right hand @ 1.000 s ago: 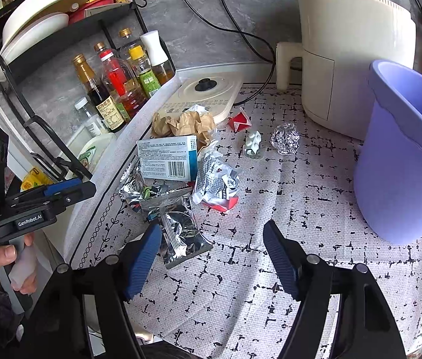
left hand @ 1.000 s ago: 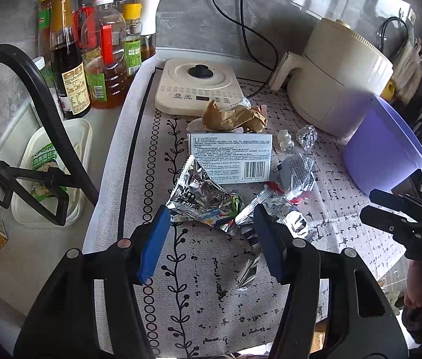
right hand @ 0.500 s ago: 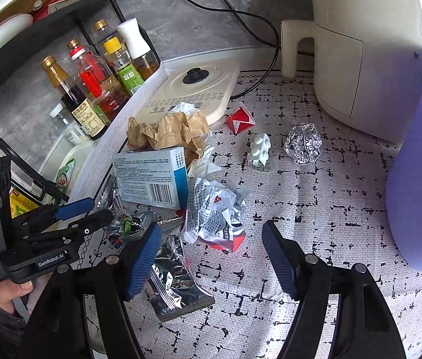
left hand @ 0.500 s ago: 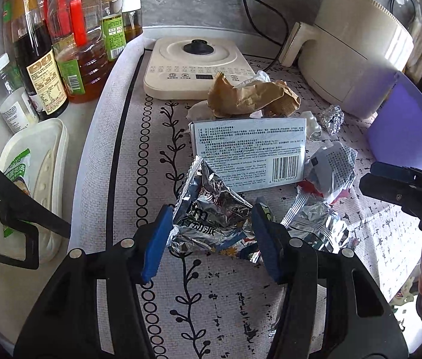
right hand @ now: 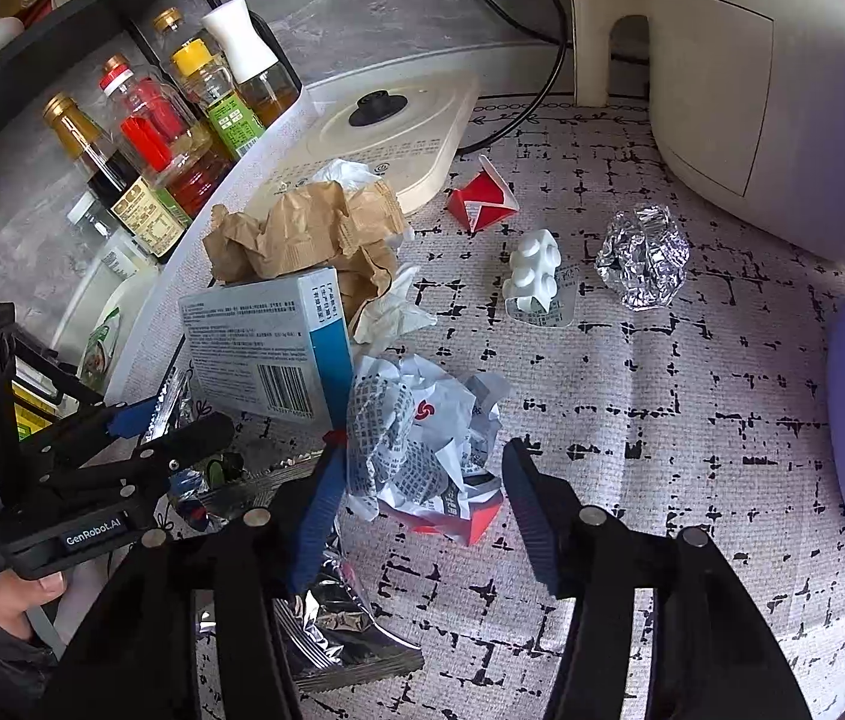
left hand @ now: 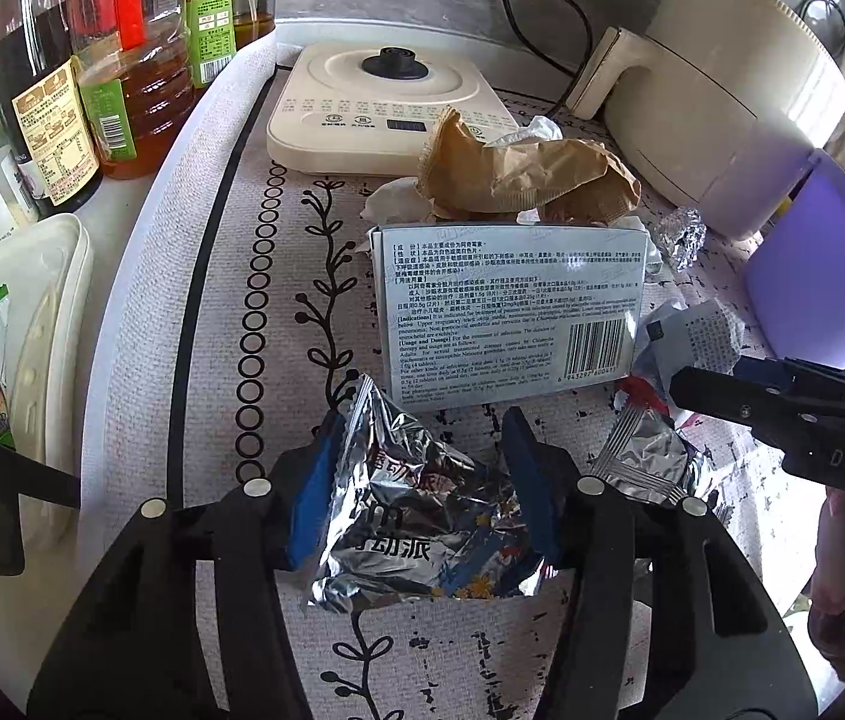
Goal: Collect trash
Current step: 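Reach the left tool to the silver foil wrappers and close on them, then carry the foil wrappers with the left tool over the lavender bucket and release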
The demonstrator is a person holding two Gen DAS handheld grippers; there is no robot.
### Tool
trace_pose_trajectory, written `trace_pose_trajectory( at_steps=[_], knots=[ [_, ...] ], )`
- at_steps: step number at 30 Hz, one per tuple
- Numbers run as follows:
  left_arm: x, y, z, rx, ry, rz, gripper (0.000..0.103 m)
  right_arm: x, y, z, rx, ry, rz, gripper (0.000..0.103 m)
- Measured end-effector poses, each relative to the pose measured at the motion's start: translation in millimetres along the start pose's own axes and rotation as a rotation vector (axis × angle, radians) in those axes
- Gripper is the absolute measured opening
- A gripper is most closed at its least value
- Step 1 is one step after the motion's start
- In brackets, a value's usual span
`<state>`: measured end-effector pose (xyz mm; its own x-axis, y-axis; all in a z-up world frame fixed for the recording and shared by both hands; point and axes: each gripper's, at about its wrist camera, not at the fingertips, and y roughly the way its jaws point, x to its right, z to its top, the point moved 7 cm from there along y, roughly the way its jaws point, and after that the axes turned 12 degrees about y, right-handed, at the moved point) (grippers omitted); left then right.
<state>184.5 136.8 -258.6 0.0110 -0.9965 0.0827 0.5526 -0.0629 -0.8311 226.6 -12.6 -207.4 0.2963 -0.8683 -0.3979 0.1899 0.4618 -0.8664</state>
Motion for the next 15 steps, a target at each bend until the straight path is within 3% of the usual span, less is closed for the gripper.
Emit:
trace_pose_trajectory(
  at_steps=[1,5,15],
  knots=[
    [1.2,-2.9,0.7,0.005,0.004,-0.001,0.037,-0.4,-2.7,0.7,0.006,-0.001,0.000,0.038],
    [6.4,-18.5,5.0,0.029,0.005,-0.020,0.024,-6.2,-20.4,6.4,0.041,-0.020,0.012,0.034],
    [6.8,-80.5,40.7,0.203,0.014,-0.002,0.024,-16.8,-80.9,34.3,0.180,-0.030,0.001,0.034]
  ],
)
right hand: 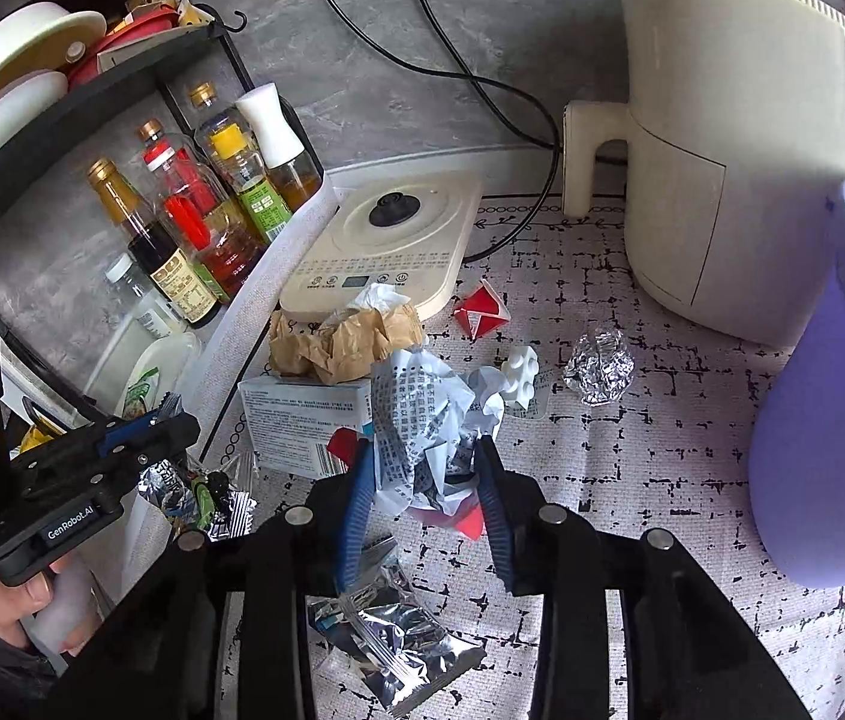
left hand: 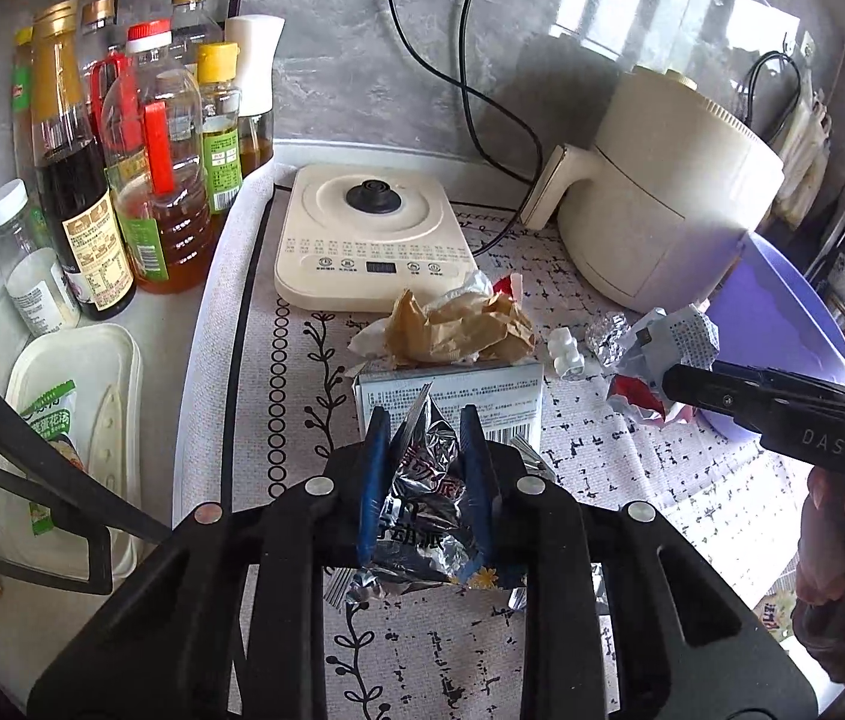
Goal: Collect trash
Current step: 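Carry the foil wrappers with the left tool over the lavender bucket and release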
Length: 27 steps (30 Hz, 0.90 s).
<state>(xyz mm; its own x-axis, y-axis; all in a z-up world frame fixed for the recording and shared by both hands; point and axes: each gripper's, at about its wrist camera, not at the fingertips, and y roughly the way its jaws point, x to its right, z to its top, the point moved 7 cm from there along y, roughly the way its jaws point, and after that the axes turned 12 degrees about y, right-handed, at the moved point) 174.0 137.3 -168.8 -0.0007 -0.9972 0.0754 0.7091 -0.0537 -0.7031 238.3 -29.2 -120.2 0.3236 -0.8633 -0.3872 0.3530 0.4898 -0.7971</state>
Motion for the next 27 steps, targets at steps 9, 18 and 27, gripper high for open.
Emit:
trace_pose_trajectory(
  at_steps=[9,18,27],
  knots=[
    [25.5,-9.2,55.7,0.141,0.056,-0.110,0.024,6.0,-68.5,39.5,0.171,-0.002,-0.077,0.035],
    [69.5,-5.7,90.4,0.205,0.080,-0.173,0.024,55.4,-128.6,71.6,0.307,0.034,-0.155,0.037],
    [131.0,-3.8,117.2,0.240,0.082,-0.116,0.024,136.5,-173.9,91.0,0.366,0.063,-0.121,0.038]
  ],
)
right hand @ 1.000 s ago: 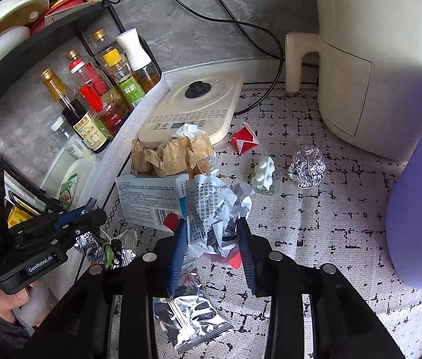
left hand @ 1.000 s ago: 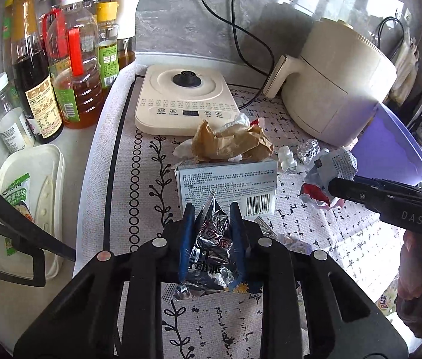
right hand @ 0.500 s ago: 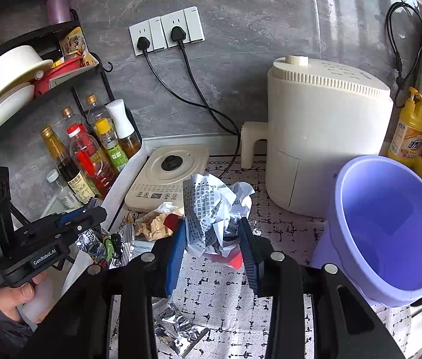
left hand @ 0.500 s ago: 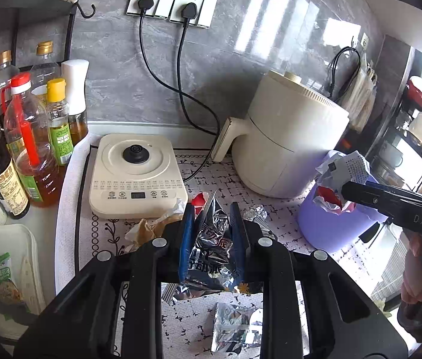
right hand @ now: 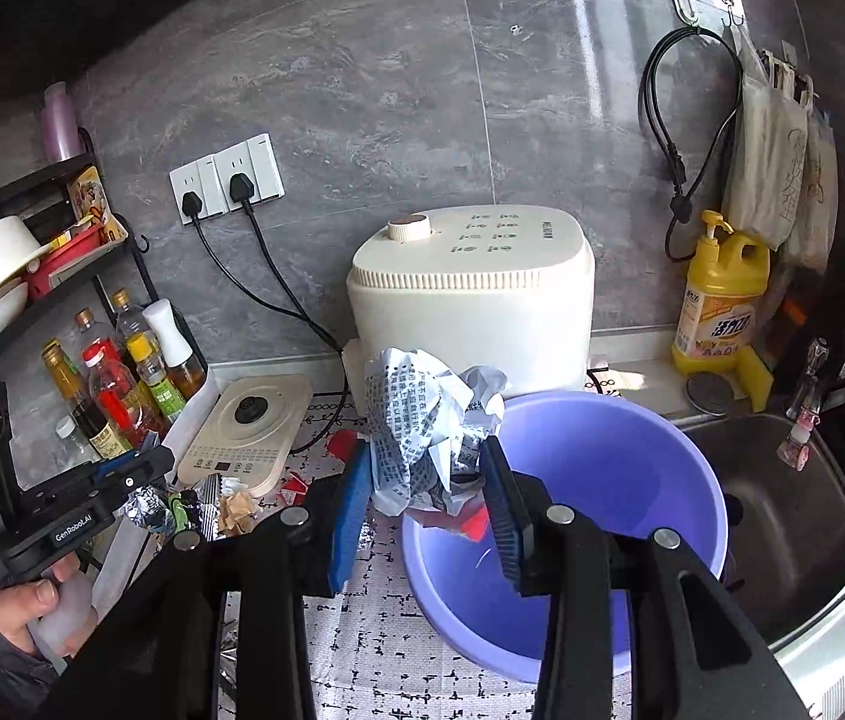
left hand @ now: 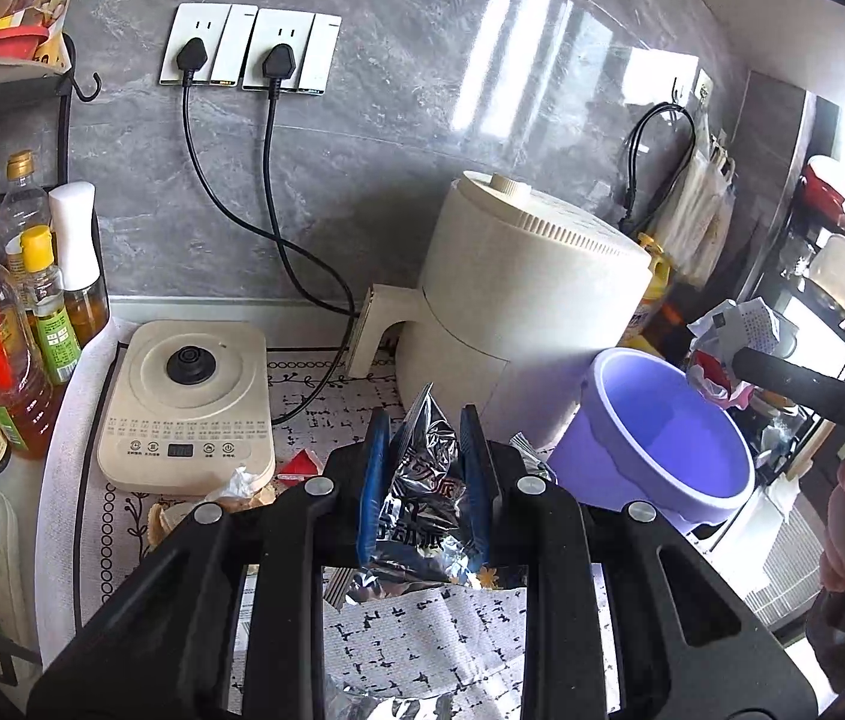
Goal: Collect trash
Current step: 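Carry the foil wrappers with the left tool over the lavender bucket and release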
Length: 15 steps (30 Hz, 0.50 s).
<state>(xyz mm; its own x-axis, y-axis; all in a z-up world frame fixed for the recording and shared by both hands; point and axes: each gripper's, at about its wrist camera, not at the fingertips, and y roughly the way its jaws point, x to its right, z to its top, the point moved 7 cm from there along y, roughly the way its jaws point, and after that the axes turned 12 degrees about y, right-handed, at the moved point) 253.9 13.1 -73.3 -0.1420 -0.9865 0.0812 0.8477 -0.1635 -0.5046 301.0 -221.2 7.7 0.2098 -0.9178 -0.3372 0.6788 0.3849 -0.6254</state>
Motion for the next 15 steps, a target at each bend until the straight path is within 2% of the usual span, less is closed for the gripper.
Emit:
trace_pose_trajectory(
  at_steps=[3,5,7,15],
  knots=[
    [31.6,3.1,15.3,0.013,0.008,0.035,0.024,26.1,-8.1,10.6,-0.005,-0.016,0.044,0.044],
    [54.3,1.4,27.7,0.034,0.008,0.042,0.024,39.5,-13.4,16.0,-0.010,-0.050,0.070,0.071],
    [75.9,2.4,36.7,0.049,0.031,0.057,0.025,53.9,-21.9,22.1,0.024,-0.079,0.089,0.083],
    [144.5,23.5,48.9,0.055,0.043,0.103,0.025,128.9,-39.0,31.0,0.020,-0.069,0.137,0.085]
  ],
)
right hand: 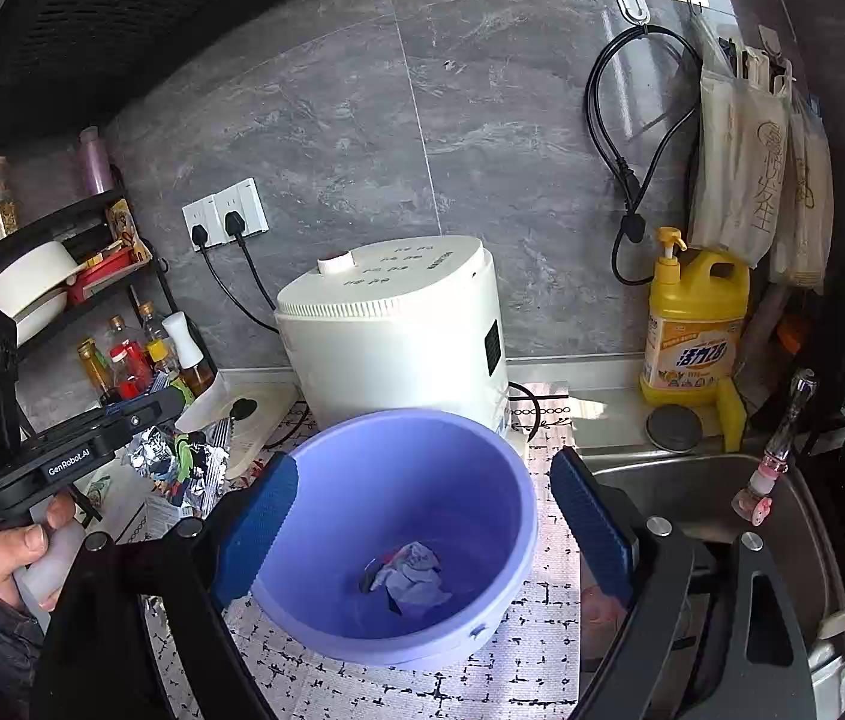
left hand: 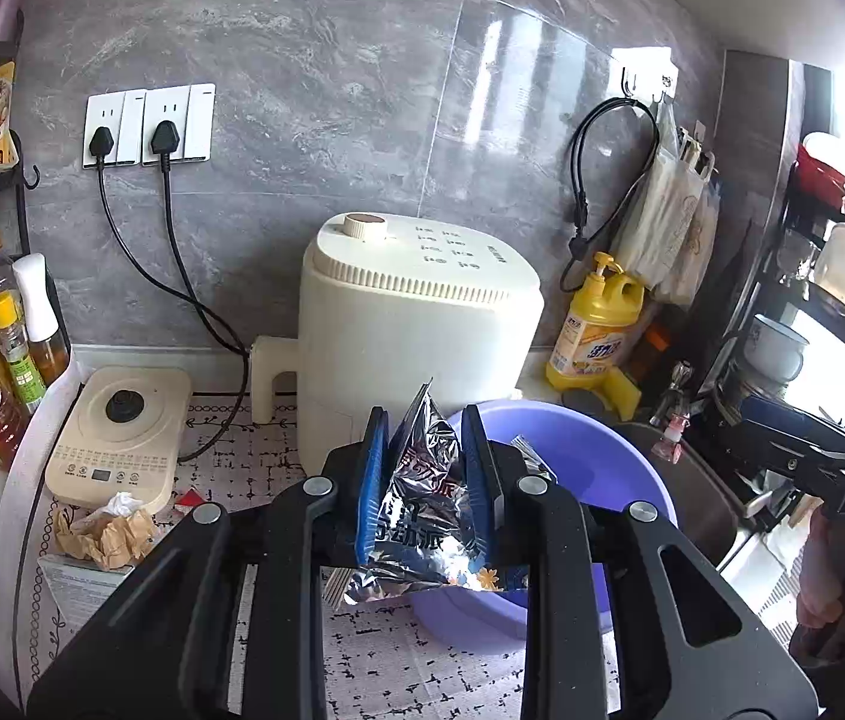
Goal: Collect trash
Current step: 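Carry the foil wrappers with the left tool over the lavender bucket and release, then move the left tool back to the remaining silver foil wrapper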
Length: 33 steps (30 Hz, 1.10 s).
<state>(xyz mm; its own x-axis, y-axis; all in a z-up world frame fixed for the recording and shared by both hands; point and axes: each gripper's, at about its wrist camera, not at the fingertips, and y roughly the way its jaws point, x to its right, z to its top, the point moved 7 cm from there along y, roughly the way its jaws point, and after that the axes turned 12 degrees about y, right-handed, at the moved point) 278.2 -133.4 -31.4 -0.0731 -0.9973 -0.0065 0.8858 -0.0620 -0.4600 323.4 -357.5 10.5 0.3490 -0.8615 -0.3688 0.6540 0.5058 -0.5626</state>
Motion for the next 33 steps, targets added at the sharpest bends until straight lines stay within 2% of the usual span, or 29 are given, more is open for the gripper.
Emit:
trace_pose_trajectory(
  at_steps=[6,9,10,11,13,22,29,33],
  knots=[
    [41.9,18.1,12.3,-0.002,0.014,0.006,0.025,49.4,-21.2,3.0,0.006,0.021,0.005,0.086],
    [56.6,28.9,16.9,-0.018,0.018,0.014,0.035,64.6,-28.4,2.4,0.006,0.035,0.010,0.088],
    [60.2,31.5,18.0,-0.022,0.013,0.011,0.052,67.8,-29.6,1.9,0.004,0.035,0.013,0.088],
    [64.1,33.0,19.5,-0.018,0.007,-0.004,0.078,70.2,-30.4,1.3,0.002,0.033,0.016,0.089],
    [66.9,30.2,21.7,0.012,-0.007,0.004,0.097,72.4,-29.7,0.2,0.000,0.031,0.021,0.090],
    [51.3,18.1,-6.5,-0.080,-0.011,0.112,0.097,54.2,-14.4,-12.6,-0.041,0.018,0.090,0.095],
    [15.2,-6.7,-33.7,-0.139,-0.056,0.194,0.097,29.1,-0.7,-23.9,-0.068,0.016,0.160,0.095],
    [-11.2,-24.2,-59.6,-0.188,-0.075,0.247,0.097,4.7,9.5,-34.2,-0.098,0.004,0.204,0.095]
  ],
)
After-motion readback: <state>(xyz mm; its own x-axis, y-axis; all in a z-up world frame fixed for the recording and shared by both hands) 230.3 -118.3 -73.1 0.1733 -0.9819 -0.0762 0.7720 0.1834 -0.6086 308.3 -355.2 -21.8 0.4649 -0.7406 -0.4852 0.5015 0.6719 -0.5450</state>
